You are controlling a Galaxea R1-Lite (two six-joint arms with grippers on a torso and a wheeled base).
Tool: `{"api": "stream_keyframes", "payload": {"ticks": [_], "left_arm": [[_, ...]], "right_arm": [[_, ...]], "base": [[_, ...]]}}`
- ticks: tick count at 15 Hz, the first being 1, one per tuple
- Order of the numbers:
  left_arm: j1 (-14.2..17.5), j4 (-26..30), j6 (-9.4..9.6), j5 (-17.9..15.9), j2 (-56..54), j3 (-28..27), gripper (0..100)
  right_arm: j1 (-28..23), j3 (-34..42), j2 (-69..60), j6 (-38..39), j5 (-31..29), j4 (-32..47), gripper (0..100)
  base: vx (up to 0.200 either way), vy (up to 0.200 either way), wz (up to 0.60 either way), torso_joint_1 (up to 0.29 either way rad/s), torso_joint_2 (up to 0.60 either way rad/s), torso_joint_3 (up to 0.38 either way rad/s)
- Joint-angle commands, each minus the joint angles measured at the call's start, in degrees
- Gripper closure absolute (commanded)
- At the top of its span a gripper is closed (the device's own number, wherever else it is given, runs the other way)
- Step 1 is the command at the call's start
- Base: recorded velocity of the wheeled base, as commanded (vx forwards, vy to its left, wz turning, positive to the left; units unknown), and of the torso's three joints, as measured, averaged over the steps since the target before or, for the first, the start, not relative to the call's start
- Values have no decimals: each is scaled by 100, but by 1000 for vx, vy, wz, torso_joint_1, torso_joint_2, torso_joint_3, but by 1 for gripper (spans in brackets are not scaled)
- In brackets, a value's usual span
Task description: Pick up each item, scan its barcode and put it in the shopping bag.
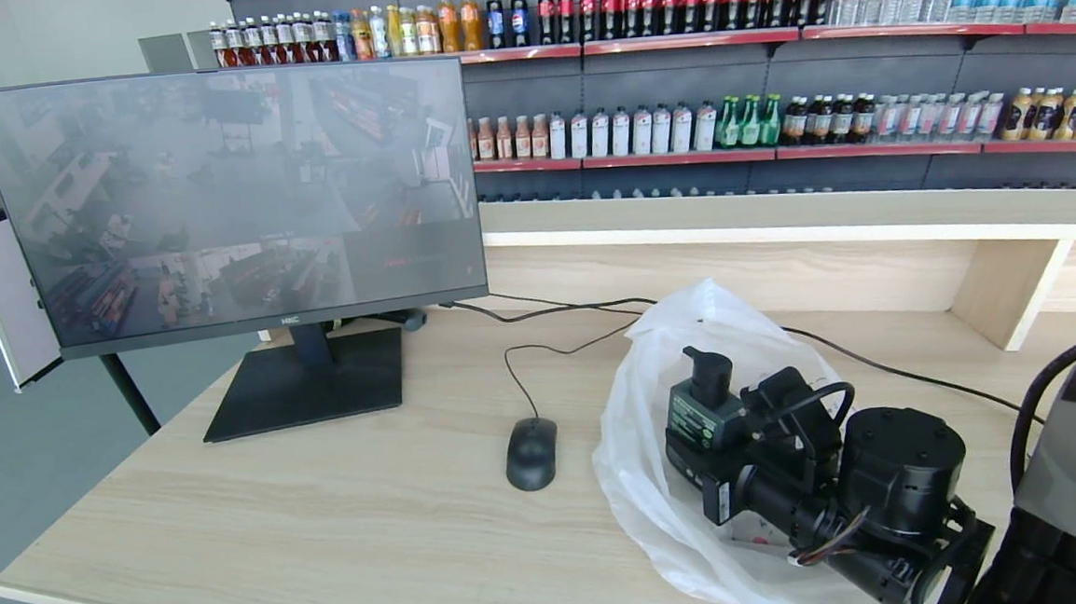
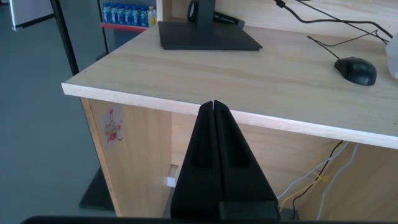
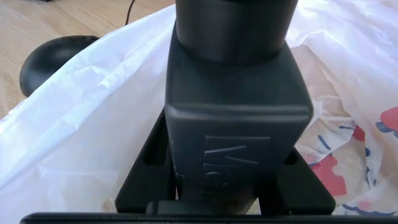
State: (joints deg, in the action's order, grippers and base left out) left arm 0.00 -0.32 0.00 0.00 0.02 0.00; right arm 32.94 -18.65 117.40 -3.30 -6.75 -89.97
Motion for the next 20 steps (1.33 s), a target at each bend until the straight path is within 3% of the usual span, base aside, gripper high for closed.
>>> {"api": "stream_keyframes", "payload": {"ticks": [1, 3, 4, 15, 20], "left_arm": [[0, -3, 0, 0, -2, 0, 100], [0, -3, 0, 0, -2, 0, 100], [0, -3, 0, 0, -2, 0, 100], [0, -3, 0, 0, -2, 0, 100], [9, 32, -62, 9, -2, 0, 100]], "right_arm": [[2, 2, 3, -4, -1, -3, 100], [2, 2, 3, -4, -1, -3, 100], [2, -7, 3, -4, -1, -3, 0], [-112, -218, -419, 84, -1, -3, 0], [-490, -165, -876, 84, -1, -3, 0]], "base": [[0, 0, 0, 0, 0, 0], [0, 0, 0, 0, 0, 0], [0, 0, 0, 0, 0, 0], [0, 0, 0, 0, 0, 0], [0, 0, 0, 0, 0, 0]]}}
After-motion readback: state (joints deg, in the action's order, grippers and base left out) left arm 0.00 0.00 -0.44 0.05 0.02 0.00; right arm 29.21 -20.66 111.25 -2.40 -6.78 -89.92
